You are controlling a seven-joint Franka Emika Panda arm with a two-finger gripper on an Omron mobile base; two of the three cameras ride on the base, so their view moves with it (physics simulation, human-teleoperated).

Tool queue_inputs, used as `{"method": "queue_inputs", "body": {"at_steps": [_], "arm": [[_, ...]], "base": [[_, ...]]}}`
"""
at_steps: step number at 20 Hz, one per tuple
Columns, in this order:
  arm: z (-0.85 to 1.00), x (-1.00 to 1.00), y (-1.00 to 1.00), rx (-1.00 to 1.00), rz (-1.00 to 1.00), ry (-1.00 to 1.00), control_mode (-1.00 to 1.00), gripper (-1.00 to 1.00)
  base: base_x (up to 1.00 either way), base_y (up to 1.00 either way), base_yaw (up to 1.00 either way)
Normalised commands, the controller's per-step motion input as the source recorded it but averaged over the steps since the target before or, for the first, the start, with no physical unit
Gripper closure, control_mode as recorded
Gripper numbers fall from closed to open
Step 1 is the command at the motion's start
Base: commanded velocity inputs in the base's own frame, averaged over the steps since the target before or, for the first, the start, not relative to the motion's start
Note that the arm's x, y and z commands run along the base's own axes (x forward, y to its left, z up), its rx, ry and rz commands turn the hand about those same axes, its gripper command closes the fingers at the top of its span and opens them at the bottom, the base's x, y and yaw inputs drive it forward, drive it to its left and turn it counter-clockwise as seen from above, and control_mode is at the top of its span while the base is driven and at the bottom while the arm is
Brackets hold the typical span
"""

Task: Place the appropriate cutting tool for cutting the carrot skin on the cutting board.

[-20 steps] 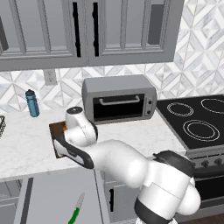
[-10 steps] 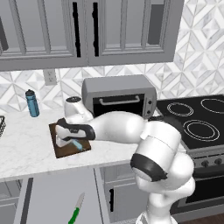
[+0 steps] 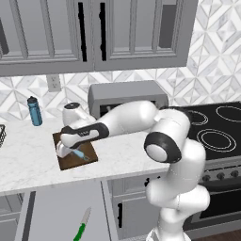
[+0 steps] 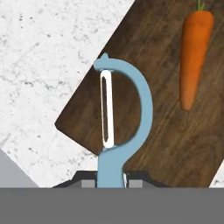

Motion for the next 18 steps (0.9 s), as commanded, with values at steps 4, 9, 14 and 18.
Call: {"method": "queue_inputs", "body": {"at_steps": [4,9,14,18], "arm": [[-0.12,0.24,0.0,-0.05,0.03,0.0,-1.0,1.0],[-0.22,0.06,0.0,-0.04,0.0,0.0,-1.0,1.0],[-0.27,0.1,0.0,0.0,0.0,0.0,-1.0,1.0],[-0.06,0.14,-0.17,0.0,0.0,0.0,-1.0,1.0]], "base": [[0.0,0.0,0.0],[0.0,0.0,0.0],[0.0,0.0,0.0],[0.0,0.0,0.0]]}}
